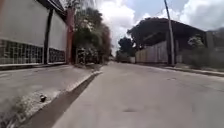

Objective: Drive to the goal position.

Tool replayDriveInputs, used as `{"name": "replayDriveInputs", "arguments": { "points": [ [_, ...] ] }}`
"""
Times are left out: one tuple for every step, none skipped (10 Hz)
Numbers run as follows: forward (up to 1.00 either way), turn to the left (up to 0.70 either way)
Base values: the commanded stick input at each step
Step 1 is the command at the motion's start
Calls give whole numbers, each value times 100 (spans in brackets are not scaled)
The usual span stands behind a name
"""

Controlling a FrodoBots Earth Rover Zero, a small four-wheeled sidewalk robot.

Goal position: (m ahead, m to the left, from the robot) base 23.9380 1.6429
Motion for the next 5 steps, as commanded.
{"name": "replayDriveInputs", "arguments": {
  "points": [
    [100, 0],
    [100, 0],
    [100, 0],
    [100, 0],
    [100, 0]
  ]
}}
